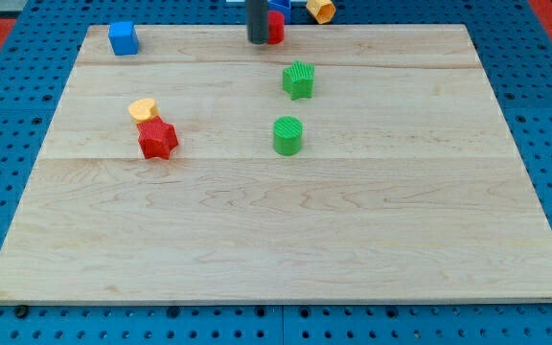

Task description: Move your arm closer to the yellow heart

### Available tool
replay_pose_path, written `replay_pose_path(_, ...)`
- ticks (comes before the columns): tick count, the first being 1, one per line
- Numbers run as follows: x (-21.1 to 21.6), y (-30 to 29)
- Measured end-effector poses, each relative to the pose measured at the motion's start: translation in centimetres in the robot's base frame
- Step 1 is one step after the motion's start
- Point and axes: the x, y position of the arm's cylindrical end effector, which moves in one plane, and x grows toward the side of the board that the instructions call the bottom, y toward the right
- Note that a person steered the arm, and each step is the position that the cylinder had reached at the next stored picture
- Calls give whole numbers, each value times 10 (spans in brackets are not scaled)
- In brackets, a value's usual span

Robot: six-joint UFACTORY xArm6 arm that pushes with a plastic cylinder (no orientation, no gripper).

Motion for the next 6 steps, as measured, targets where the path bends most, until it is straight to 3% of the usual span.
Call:
replay_pose_path(1, 5, -21)
replay_pose_path(3, 30, 79)
replay_pose_path(4, 81, 81)
replay_pose_path(6, 82, 102)
